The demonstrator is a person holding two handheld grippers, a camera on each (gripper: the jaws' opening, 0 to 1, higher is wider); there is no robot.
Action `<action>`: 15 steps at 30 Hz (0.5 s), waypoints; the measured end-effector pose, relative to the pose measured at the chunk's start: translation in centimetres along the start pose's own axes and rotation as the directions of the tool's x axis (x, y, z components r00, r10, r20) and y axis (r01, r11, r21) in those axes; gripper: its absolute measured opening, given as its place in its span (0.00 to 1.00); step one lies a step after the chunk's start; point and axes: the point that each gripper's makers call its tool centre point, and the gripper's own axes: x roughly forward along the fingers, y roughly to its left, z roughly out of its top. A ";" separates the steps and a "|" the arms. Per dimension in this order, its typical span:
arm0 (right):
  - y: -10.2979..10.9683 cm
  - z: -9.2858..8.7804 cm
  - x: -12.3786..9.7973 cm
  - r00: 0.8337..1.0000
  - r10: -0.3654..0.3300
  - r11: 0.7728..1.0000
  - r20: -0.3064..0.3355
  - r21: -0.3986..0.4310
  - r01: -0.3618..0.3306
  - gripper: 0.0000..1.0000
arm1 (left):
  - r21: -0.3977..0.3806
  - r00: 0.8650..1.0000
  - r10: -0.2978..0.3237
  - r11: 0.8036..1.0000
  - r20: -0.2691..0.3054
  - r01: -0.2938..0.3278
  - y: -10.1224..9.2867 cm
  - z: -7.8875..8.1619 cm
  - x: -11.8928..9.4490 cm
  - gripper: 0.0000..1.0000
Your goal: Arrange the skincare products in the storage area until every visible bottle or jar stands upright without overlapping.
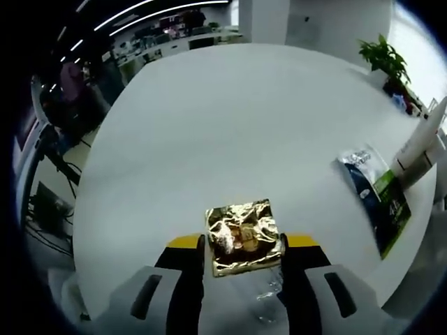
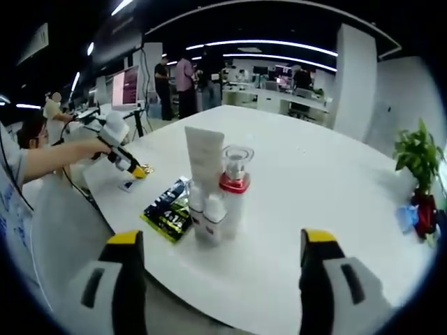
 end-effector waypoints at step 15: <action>-0.4 0.0 -0.2 1.000 -0.006 1.000 0.004 0.006 0.006 0.92 | 0.093 0.997 -0.057 0.994 -0.054 0.061 -1.6 1.2 1.1 0.37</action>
